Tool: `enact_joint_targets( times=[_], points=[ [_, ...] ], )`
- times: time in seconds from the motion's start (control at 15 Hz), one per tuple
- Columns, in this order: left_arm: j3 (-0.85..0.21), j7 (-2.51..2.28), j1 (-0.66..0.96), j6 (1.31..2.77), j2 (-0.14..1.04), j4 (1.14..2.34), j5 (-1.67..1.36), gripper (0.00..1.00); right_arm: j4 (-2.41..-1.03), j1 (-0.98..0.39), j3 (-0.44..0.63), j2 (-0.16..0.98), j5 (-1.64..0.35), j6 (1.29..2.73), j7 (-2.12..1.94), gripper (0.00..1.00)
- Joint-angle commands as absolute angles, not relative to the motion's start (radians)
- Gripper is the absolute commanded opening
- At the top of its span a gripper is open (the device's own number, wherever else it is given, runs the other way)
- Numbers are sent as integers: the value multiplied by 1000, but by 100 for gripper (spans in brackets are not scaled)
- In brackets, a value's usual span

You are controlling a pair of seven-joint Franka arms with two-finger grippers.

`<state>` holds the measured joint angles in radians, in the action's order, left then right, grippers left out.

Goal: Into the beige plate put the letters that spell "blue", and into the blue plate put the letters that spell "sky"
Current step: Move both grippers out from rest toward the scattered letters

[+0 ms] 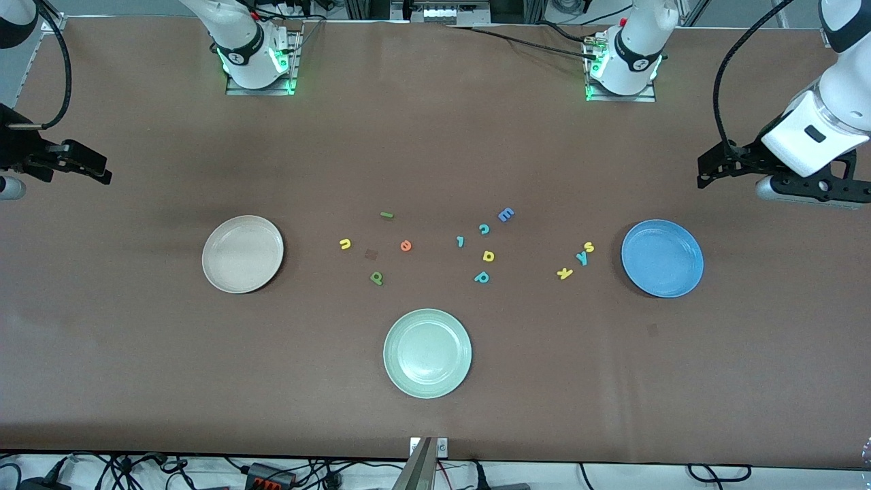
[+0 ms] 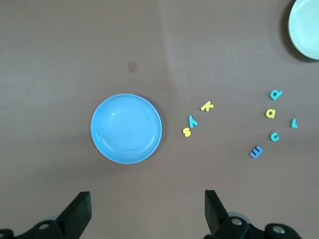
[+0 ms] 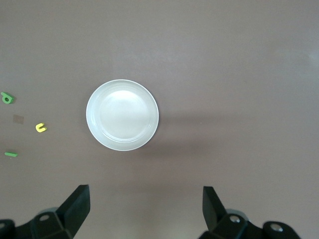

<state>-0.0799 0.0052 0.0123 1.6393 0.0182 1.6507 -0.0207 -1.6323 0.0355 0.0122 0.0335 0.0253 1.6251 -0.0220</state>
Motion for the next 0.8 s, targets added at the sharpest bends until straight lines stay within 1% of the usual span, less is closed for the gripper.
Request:
enact_joint_targets(
  times=[0.0,0.13,0.2,0.4,0.53,0.73],
  points=[
    [-100,3,14,1606,26,1655,-9,100,-1646,38,6,32,38,1628,-40,100],
    [-101,3,15,1594,38,1655,-9,100,-1649,32,2,50,38,1628,-38,100],
    [-101,0,17,1594,43,1657,-12,100,-1652,22,-2,78,35,1629,-35,100],
    [-101,2,26,1601,87,1654,-18,100,-1649,-72,-2,185,25,1652,-20,100],
    [-101,14,60,1605,145,1652,-18,100,-1651,-161,-2,257,20,1667,-20,100],
    [-101,17,132,1658,271,1626,-17,100,-1654,-267,-2,328,17,1767,55,100]
  ],
)
